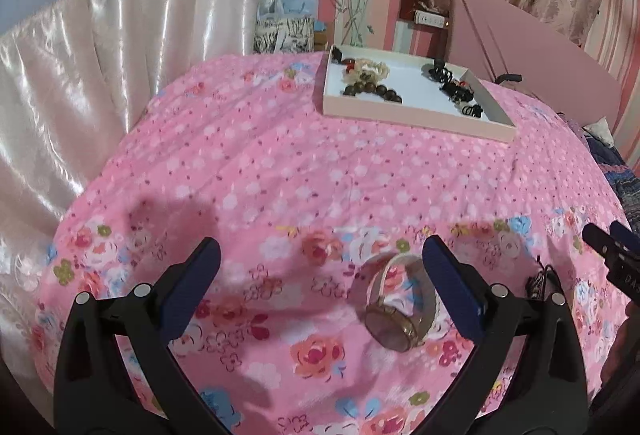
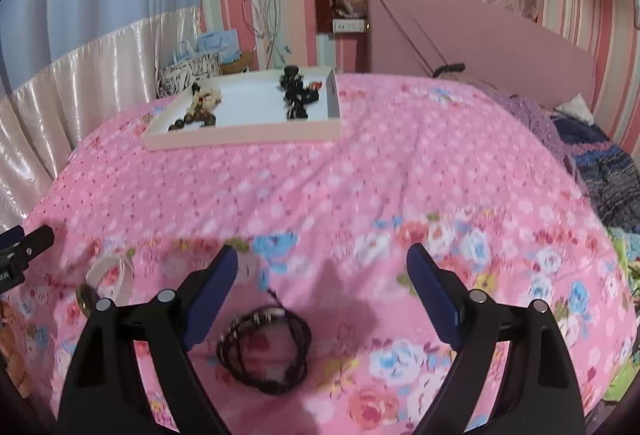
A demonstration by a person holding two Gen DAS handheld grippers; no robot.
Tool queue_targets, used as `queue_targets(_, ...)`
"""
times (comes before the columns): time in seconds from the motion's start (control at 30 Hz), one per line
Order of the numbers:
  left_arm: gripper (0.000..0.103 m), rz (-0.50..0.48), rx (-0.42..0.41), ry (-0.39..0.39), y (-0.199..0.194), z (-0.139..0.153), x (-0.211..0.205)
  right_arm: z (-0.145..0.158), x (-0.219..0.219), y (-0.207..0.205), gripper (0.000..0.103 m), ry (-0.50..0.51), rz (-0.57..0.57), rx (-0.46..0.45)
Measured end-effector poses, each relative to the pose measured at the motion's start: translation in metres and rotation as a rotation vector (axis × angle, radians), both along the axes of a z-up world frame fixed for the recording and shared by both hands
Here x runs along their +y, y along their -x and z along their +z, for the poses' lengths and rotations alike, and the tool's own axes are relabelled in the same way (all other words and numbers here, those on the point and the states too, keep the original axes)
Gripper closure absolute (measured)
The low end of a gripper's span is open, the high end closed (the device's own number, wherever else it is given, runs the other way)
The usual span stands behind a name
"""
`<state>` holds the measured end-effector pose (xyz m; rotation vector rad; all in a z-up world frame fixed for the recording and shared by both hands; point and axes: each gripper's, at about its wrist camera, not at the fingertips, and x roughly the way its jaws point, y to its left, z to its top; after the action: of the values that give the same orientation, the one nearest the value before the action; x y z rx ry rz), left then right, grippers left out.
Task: Organize jewelry
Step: 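Grasp the white-strap watch with the left gripper while the right grasps the black leather bracelet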
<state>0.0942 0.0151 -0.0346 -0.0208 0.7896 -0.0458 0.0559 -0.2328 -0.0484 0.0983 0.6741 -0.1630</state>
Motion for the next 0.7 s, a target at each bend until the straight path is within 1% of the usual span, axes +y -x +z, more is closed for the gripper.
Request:
queue_targets(0.07,0.003,-0.007,0.018,0.003,0.0,-0.006,0.0,-0.006,-0.004,0.002,0.016,-0.018,0.0,0.021)
queue_targets(0.17,0.003,-0.025,0.048,0.002,0.001,-0.015,-0.003,-0.014,-0.008,0.003,0.016,-0.016,-0.017,0.05)
queue_targets(0.33,0.003,-0.046,0.06,-0.05,0.0,-0.023,-0.015,-0.025,-0.01,0.002,0.016,-0.037,-0.009,0.092)
queue_targets(0.43,0.003,-0.066,0.078,-0.056,-0.003,-0.028,-0.019,-0.032,-0.008,-0.001,0.016,-0.035,-0.001,0.12)
queue_targets(0.57,0.003,-0.069,0.091,-0.062,-0.007,-0.032,-0.02,-0.038,-0.008,-0.002,0.016,-0.048,0.008,0.139)
queue_targets(0.63,0.003,-0.072,0.102,-0.048,-0.011,-0.034,-0.018,-0.04,-0.007,-0.003,0.016,-0.045,0.02,0.147)
queue_targets(0.7,0.003,-0.076,0.132,-0.006,-0.016,-0.037,-0.014,-0.041,-0.007,-0.004,0.016,-0.048,0.029,0.155)
